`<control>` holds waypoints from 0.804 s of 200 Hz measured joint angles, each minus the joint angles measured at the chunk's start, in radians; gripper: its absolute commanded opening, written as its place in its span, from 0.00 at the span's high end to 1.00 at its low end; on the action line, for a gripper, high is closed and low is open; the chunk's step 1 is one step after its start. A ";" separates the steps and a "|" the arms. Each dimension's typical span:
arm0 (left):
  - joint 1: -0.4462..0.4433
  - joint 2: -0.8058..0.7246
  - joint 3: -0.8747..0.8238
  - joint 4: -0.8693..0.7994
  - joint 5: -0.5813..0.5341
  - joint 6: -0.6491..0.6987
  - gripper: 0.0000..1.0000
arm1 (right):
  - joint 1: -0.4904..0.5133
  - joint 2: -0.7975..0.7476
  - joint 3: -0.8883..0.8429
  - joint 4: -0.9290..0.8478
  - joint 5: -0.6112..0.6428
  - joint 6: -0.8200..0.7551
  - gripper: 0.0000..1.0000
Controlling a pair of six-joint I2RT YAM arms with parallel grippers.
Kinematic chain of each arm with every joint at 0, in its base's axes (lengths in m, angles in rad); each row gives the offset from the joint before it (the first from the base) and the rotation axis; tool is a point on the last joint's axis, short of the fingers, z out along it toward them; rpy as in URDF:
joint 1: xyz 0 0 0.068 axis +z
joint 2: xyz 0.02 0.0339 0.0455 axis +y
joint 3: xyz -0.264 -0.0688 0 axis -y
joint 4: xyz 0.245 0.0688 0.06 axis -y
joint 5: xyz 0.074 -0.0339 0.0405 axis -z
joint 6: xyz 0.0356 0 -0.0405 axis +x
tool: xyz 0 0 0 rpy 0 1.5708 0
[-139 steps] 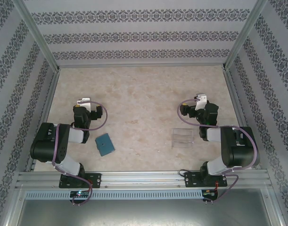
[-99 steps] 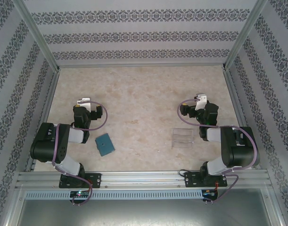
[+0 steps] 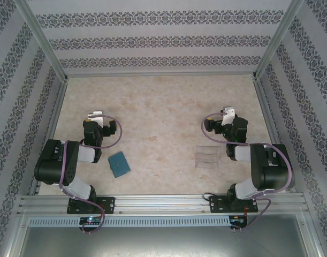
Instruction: Take the credit cards out of the card holder
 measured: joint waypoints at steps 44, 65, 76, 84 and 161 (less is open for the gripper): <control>0.000 0.000 0.000 0.000 0.000 0.000 0.00 | 0.000 0.000 -0.002 0.000 0.000 0.000 0.02; 0.000 0.000 0.000 0.000 0.000 0.000 0.00 | 0.000 0.000 -0.002 0.000 0.027 0.005 0.02; 0.000 0.000 0.000 0.000 0.000 0.000 0.00 | 0.000 0.000 -0.002 -0.001 0.053 0.008 0.02; 0.000 0.000 0.000 0.000 0.000 0.001 0.00 | 0.000 0.000 -0.002 -0.001 0.068 0.009 0.02; 0.000 0.000 0.000 0.000 0.000 0.001 0.00 | 0.003 0.000 -0.002 -0.002 0.126 0.011 0.02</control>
